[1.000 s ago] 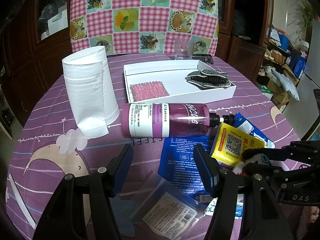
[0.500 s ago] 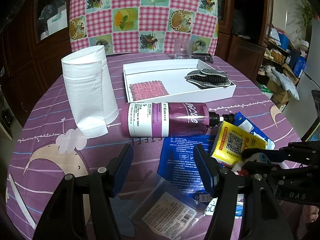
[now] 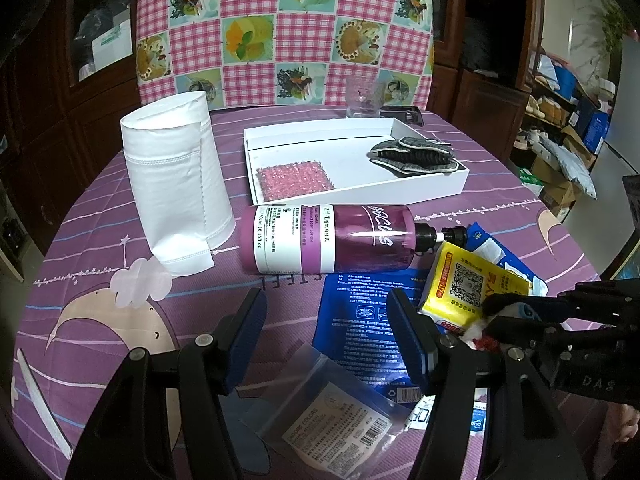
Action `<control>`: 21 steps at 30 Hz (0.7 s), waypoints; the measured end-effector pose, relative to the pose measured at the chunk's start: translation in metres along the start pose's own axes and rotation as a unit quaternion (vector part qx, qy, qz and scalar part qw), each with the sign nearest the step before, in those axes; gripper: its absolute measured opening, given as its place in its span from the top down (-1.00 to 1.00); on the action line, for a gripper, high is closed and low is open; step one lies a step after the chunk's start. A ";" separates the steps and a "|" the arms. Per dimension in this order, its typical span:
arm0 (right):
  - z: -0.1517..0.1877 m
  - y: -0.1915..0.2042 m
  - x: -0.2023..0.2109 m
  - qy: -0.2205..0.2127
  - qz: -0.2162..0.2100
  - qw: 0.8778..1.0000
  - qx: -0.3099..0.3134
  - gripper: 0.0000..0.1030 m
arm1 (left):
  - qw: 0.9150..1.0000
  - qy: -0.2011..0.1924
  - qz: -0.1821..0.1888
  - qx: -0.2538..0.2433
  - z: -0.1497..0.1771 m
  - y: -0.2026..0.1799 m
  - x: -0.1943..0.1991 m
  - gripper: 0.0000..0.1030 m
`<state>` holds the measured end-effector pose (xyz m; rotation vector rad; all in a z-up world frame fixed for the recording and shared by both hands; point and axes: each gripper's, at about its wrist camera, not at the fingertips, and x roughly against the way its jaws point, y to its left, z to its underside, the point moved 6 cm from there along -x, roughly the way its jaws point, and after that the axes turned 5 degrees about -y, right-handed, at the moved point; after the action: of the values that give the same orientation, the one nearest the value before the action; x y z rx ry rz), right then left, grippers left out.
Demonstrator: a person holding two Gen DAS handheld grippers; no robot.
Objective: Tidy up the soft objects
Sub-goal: 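Hold the panda plush gripped in the right tool above the packets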
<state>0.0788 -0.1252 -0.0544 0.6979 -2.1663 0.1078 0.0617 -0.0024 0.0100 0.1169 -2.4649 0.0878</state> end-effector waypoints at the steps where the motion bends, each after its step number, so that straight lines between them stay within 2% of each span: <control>1: 0.000 -0.001 0.000 -0.002 0.000 1.000 -0.001 0.39 | 1.000 0.000 0.000 -0.001 0.001 0.000 0.000 -0.22; 10: -0.009 -0.010 0.011 -0.029 -0.010 0.999 -0.025 0.41 | 1.000 0.002 0.001 0.000 0.001 -0.001 -0.001 -0.22; 21: -0.016 -0.012 0.022 -0.058 -0.040 0.996 -0.050 0.41 | 0.999 -0.006 0.032 0.005 0.003 0.001 0.011 -0.22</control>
<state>0.0854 -0.1405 -0.0299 0.7493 -2.2339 -0.0854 0.0514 -0.0023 0.0144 0.0443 -2.4805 0.1281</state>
